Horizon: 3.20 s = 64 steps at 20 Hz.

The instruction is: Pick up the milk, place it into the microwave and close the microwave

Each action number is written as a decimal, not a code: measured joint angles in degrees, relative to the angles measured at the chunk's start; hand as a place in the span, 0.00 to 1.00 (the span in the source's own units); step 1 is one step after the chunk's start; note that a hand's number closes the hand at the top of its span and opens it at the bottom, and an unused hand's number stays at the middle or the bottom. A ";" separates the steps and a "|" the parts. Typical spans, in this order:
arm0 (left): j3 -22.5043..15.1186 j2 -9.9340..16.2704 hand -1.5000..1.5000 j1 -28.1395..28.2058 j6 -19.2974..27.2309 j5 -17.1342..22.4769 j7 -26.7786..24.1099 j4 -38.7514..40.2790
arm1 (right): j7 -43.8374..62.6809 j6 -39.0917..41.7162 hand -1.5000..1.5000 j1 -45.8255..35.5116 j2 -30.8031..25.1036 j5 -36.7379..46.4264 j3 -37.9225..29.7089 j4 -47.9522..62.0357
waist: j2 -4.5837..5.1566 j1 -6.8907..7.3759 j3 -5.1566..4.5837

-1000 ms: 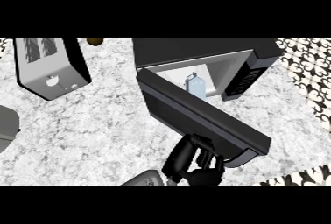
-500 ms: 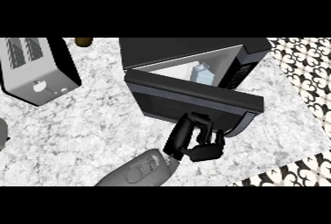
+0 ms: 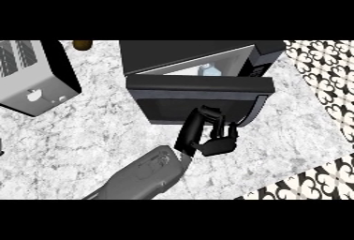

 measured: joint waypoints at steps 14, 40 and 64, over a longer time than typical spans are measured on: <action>0.49 0.00 1.00 -3.55 -1.00 7.58 -5.56 4.57 | 2.10 0.83 0.00 -3.56 -4.28 -4.37 -3.16 2.52 | 0.49 -1.20 0.16; 0.94 0.02 1.00 -8.80 -1.74 16.54 -13.27 12.15 | 3.07 2.32 0.00 -10.86 -14.42 -6.01 -10.14 10.12 | 1.23 -2.70 0.46; -2.37 0.00 1.00 -10.88 -2.26 22.65 -17.82 13.73 | 5.46 5.81 0.00 -17.17 -18.71 -13.46 -10.22 21.19 | 1.66 -2.12 0.75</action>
